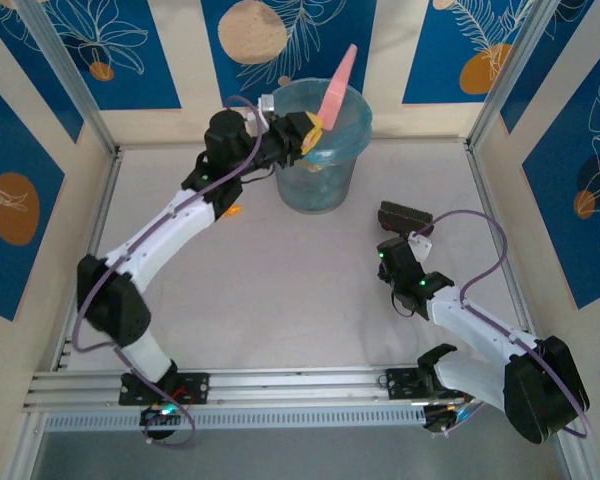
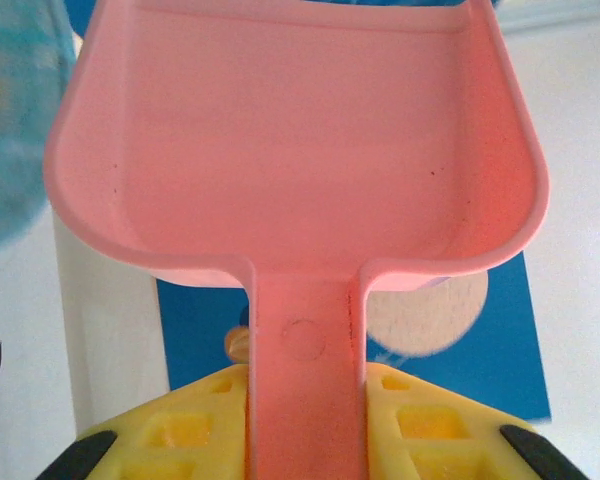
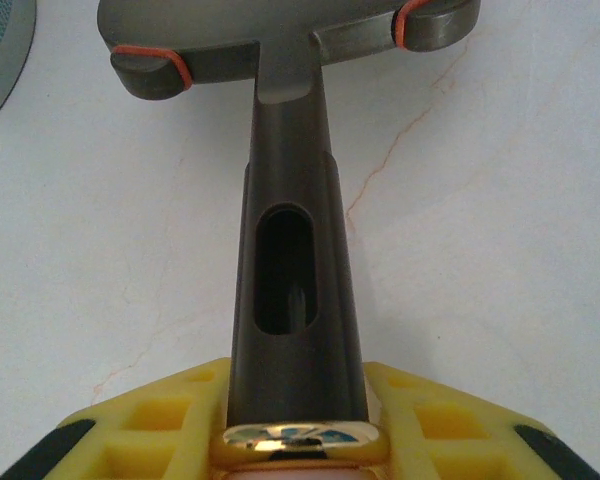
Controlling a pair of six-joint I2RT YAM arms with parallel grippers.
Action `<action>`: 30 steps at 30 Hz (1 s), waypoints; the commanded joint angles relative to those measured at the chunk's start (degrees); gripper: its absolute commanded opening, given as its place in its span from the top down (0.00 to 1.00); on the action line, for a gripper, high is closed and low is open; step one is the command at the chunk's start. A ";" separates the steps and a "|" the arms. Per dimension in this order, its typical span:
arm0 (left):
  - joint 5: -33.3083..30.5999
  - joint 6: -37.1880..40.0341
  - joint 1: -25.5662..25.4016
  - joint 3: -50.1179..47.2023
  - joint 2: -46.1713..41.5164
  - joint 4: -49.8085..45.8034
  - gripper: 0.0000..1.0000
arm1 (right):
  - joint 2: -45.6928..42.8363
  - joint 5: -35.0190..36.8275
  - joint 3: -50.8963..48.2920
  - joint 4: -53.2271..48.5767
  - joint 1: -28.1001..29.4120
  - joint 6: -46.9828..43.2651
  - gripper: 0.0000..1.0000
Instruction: Sweep away the paper scraps from the table
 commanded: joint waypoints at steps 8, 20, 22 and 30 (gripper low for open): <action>-14.37 32.91 -11.44 -26.49 -28.24 -22.28 1.00 | -1.16 0.62 1.94 1.68 -0.14 -1.30 1.00; -40.83 44.63 -18.12 -56.14 -48.97 -45.04 1.00 | -5.10 -1.89 0.47 0.42 0.77 -0.21 1.00; -40.84 45.46 -18.12 -58.65 -48.46 -44.12 1.00 | -5.51 -2.28 1.26 -1.60 0.77 1.02 1.00; -42.27 49.99 -18.12 -62.01 -46.41 -44.01 1.00 | -4.42 -17.27 10.64 -19.49 2.94 12.15 1.00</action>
